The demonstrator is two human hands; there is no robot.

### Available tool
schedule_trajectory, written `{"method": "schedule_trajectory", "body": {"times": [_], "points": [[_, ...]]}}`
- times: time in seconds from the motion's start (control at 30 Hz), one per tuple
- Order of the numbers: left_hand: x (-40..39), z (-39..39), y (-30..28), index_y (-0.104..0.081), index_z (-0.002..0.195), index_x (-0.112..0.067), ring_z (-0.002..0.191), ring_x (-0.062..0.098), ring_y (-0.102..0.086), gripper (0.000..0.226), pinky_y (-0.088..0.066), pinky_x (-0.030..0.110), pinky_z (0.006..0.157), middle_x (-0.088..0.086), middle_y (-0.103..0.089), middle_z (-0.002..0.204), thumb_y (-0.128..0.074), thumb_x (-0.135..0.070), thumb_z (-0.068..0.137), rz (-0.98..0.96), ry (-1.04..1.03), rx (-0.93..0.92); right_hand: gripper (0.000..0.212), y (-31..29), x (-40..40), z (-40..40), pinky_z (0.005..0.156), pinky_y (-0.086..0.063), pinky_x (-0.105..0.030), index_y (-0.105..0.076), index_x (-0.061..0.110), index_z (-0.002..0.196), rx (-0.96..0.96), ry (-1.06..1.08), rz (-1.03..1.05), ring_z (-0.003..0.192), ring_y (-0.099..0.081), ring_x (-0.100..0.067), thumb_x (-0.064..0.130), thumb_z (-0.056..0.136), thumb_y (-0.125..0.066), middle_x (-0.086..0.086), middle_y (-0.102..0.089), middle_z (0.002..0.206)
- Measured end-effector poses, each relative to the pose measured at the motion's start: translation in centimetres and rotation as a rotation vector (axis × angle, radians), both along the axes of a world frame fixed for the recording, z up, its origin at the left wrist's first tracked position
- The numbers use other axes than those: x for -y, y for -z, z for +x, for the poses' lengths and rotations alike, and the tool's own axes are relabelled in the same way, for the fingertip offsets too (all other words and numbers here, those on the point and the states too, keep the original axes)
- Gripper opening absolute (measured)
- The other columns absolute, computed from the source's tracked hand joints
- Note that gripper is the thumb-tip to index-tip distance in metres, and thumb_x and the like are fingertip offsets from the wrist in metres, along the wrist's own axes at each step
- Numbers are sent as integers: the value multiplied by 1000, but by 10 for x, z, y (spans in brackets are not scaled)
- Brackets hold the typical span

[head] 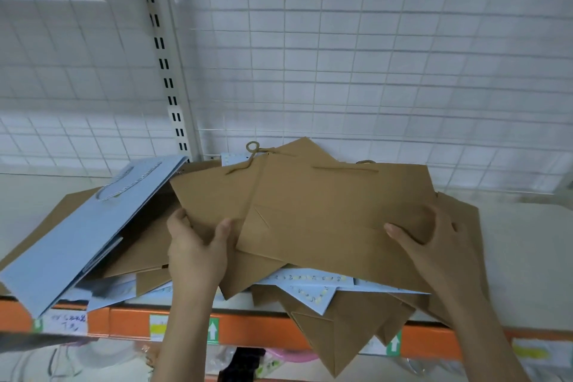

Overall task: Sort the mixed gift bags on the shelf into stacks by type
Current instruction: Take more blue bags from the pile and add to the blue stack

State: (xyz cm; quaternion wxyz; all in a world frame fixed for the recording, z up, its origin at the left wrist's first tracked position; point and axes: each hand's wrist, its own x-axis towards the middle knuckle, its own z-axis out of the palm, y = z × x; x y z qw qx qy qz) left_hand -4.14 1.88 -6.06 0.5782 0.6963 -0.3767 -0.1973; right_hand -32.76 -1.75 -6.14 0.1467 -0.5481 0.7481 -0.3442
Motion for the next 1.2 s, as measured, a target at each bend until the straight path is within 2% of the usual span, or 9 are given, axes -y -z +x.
{"method": "schedule_trajectory", "body": {"times": [0.17,0.27,0.4,0.63,0.9,0.97,1.03,1.1,1.2], "points": [[-7,-8,-6,-35,137,-17,102,19,-53,50,-40,32,86,-5,-55,109,-55,-16,91,-114,-24,85,81,3,1,-6,90,-40,-42,-32,26,139,60,-24,-1,119,-45,-34,58,73,-65,-16,-41,134],[-12,-21,-14,-34,140,-18,100,12,-48,49,-37,28,88,-7,-51,113,-50,-16,94,-144,-44,108,81,3,4,-14,91,-40,-43,-33,26,138,76,-51,-1,117,-46,-33,58,72,-66,-15,-42,132],[-14,-28,-18,-33,140,-21,111,14,-49,47,-35,27,91,-3,-52,127,-48,-17,95,-165,-85,105,80,-1,8,-26,93,-40,-43,-33,27,138,95,-85,-20,120,-44,-31,59,72,-66,-12,-41,136],[-21,-15,-24,-30,144,-30,127,23,-45,53,-35,41,103,1,-45,142,-50,-25,94,-107,-60,85,81,-1,5,-36,93,-40,-42,-35,28,138,107,-75,-53,120,-46,-29,61,69,-65,-10,-40,138],[-7,-29,-24,-35,143,-24,114,4,-47,53,-37,28,100,-12,-48,127,-53,-22,93,-123,139,-36,80,5,-5,-28,94,-39,-42,-34,28,137,140,9,-81,122,-44,-30,60,71,-65,-9,-40,138],[1,-39,-22,-44,138,-25,108,6,-55,45,-43,27,95,-11,-57,122,-53,-20,93,-123,198,-25,79,5,-10,-37,93,-39,-43,-33,27,137,137,39,-82,119,-44,-31,59,72,-65,-11,-41,135],[6,-54,-21,-53,126,-26,93,0,-58,33,-43,12,80,-15,-63,104,-52,-20,94,-110,235,0,78,4,-15,-54,91,-40,-42,-33,27,137,128,67,-75,117,-45,-32,57,72,-65,-11,-42,133],[10,-72,-19,-56,113,-23,80,-6,-53,20,-37,-1,60,-20,-57,88,-51,-20,94,-96,247,40,78,1,-18,-75,92,-39,-43,-34,27,137,111,95,-66,116,-46,-33,57,73,-65,-11,-43,132],[16,-105,-19,-51,108,-25,71,-11,-46,14,-35,-1,57,-24,-50,82,-50,-21,94,-78,273,86,77,1,-18,-116,93,-39,-44,-35,27,136,78,135,-76,114,-47,-33,57,72,-65,-11,-44,129]]}}
